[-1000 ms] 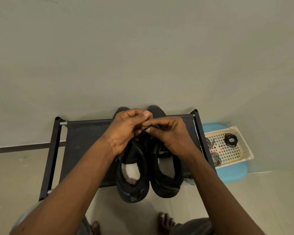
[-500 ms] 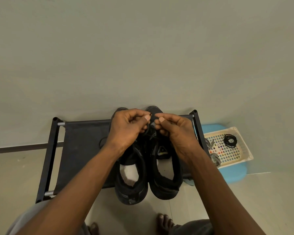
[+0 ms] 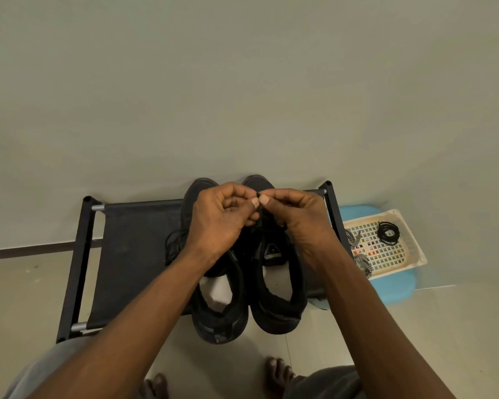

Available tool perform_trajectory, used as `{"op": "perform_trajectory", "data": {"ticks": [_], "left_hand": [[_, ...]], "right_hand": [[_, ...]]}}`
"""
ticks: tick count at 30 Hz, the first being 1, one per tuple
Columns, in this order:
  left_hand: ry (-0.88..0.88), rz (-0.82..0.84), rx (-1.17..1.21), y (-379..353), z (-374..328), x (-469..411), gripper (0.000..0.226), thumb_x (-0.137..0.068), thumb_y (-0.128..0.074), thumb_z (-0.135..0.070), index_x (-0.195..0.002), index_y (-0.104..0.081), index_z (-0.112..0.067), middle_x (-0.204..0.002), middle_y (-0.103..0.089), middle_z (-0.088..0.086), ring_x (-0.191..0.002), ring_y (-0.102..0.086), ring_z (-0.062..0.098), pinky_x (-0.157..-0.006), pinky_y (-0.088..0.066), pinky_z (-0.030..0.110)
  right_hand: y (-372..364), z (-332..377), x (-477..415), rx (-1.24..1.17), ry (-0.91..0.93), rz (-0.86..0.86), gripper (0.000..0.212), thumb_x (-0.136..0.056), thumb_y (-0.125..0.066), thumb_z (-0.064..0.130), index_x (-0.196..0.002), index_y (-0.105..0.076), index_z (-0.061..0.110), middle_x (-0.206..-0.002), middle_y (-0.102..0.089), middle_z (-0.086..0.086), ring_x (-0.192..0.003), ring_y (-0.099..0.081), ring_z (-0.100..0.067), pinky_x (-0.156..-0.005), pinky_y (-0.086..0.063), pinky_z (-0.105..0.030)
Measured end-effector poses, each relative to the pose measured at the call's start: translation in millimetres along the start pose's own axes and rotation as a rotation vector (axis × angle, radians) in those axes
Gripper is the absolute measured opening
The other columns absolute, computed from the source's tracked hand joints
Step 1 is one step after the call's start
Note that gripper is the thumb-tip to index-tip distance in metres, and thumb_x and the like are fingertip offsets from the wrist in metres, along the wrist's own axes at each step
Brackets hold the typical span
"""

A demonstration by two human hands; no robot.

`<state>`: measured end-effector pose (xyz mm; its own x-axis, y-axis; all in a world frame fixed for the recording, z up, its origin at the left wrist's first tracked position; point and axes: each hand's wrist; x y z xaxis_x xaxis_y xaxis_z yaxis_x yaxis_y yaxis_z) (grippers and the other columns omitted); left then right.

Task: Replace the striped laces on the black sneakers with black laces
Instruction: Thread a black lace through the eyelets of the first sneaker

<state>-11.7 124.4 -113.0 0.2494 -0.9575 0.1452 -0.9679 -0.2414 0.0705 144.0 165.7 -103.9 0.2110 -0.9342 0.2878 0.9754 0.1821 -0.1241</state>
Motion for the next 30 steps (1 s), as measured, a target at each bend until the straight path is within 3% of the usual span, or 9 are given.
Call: {"op": "perform_trajectory", "data": {"ticks": [3,7,14,20,24,28,30], "left_hand": [[0.02,0.01,0.009,1,-1,0,0.007,-0.093,-0.076,-0.008,-0.097,-0.078,-0.014,-0.078,-0.078,0.006,-0.076,-0.078,0.022,-0.074,-0.063,0.034],[0.013,0.049,0.011,1,-7,2,0.024,-0.096,-0.066,0.003,-0.097,-0.08,-0.017,-0.084,-0.08,0.006,-0.081,-0.078,0.022,-0.078,-0.063,0.033],[0.001,0.143,-0.007,7,-15,5,0.026,-0.097,-0.066,0.0,-0.107,-0.08,-0.019,-0.098,-0.081,0.0,-0.095,-0.077,0.017,-0.089,-0.062,0.033],[0.001,0.159,-0.018,7,-16,6,0.029,-0.096,-0.068,-0.003,-0.119,-0.078,-0.018,-0.111,-0.079,-0.005,-0.111,-0.072,0.007,-0.104,-0.055,0.035],[-0.008,0.163,-0.028,10,-17,4,0.027,-0.099,-0.066,-0.007,-0.118,-0.079,-0.021,-0.11,-0.079,-0.004,-0.111,-0.072,0.009,-0.107,-0.054,0.042],[-0.053,0.195,-0.051,11,-13,4,0.025,-0.099,-0.068,-0.024,-0.12,-0.078,-0.032,-0.111,-0.073,0.022,-0.11,-0.069,0.032,-0.105,-0.055,0.049],[-0.077,0.218,-0.064,10,-14,4,0.029,-0.098,-0.067,-0.032,-0.125,-0.075,-0.031,-0.115,-0.074,0.016,-0.114,-0.069,0.028,-0.107,-0.054,0.046]], "right_hand": [[2,-2,-1,0.077,0.058,-0.018,0.015,-0.087,-0.077,0.004,-0.102,-0.078,0.003,-0.094,-0.079,-0.01,-0.09,-0.076,-0.019,-0.081,-0.059,-0.027],[0,-6,-2,0.357,0.202,-0.114,0.012,-0.086,-0.081,0.019,-0.099,-0.082,0.019,-0.088,-0.079,0.005,-0.087,-0.075,-0.015,-0.083,-0.061,-0.035],[-3,-3,-1,0.459,0.28,-0.176,0.009,-0.085,-0.082,0.014,-0.09,-0.081,0.021,-0.079,-0.076,0.008,-0.075,-0.072,-0.007,-0.071,-0.057,-0.019],[-5,-3,-3,0.447,0.287,-0.216,0.007,-0.088,-0.08,0.016,-0.093,-0.08,0.02,-0.08,-0.077,0.009,-0.075,-0.072,-0.004,-0.069,-0.056,-0.016],[-5,-3,-2,0.364,0.243,-0.165,0.013,-0.09,-0.078,0.017,-0.102,-0.081,0.018,-0.09,-0.079,0.006,-0.086,-0.075,-0.01,-0.082,-0.061,-0.031],[-3,-4,-4,0.289,0.227,-0.175,0.011,-0.091,-0.077,0.016,-0.101,-0.079,0.013,-0.089,-0.078,0.0,-0.085,-0.075,-0.02,-0.083,-0.062,-0.04],[-5,-3,-2,0.278,0.262,-0.211,0.007,-0.091,-0.077,0.015,-0.098,-0.079,0.013,-0.088,-0.078,0.0,-0.085,-0.074,-0.02,-0.083,-0.062,-0.041]]}}
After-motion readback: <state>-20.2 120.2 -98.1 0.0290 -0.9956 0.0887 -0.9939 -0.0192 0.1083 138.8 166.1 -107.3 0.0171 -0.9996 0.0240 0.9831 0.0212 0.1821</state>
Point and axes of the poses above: each hand's wrist, its own x-axis away from the middle knuckle, its own y-axis out of the back of the hand, z = x × y
